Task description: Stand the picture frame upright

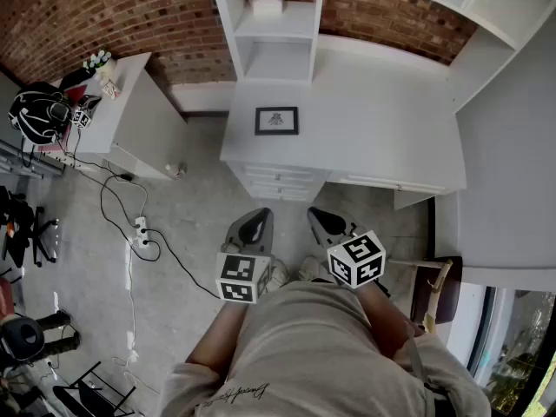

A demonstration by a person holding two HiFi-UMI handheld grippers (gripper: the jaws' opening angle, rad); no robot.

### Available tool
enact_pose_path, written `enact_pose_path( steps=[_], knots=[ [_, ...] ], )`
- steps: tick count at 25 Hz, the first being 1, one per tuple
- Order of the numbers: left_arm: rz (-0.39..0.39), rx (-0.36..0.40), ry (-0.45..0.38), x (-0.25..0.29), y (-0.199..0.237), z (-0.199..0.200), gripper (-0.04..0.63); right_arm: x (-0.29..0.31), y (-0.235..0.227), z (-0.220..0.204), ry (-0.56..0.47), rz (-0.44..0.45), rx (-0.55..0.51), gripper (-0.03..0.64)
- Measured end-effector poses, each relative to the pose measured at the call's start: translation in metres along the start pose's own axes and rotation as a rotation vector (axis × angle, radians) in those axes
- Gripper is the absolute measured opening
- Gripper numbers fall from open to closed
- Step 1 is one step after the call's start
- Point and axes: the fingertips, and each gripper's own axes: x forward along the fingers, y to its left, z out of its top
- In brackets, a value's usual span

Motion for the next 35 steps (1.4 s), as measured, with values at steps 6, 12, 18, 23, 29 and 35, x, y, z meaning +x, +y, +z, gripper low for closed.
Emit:
enact_pose_path(
  steps=[6, 12, 18, 23, 29, 35],
  knots=[
    [-0.002, -0.007, 0.003, -0.006, -0.007, -0.006, 0.02, -0.007, 0.006, -0.004, -0.003, 0.006, -0.007, 0.028],
    [-0.009, -0.001, -0.006, -0.013, -0.008, -0.006, 0.02, -0.009, 0.012, -0.005, -0.013, 0.0, 0.014, 0.028],
    [-0.01, 0.001, -0.014, -0.023, 0.0, -0.008, 0.02, -0.006, 0.021, -0.006, -0.033, -0.015, 0.049, 0.029],
    [-0.022, 0.003, -0.018, -0.032, 0.009, -0.012, 0.02, -0.002, 0.031, -0.007, -0.039, -0.03, 0.058, 0.029],
    [-0.044, -0.003, -0.016, -0.045, 0.02, -0.018, 0.02, 0.008, 0.051, -0.017, -0.012, -0.036, 0.058, 0.029],
    [-0.043, -0.011, -0.024, -0.049, 0.032, -0.018, 0.02, 0.019, 0.061, -0.014, -0.006, -0.022, 0.043, 0.029]
  ],
)
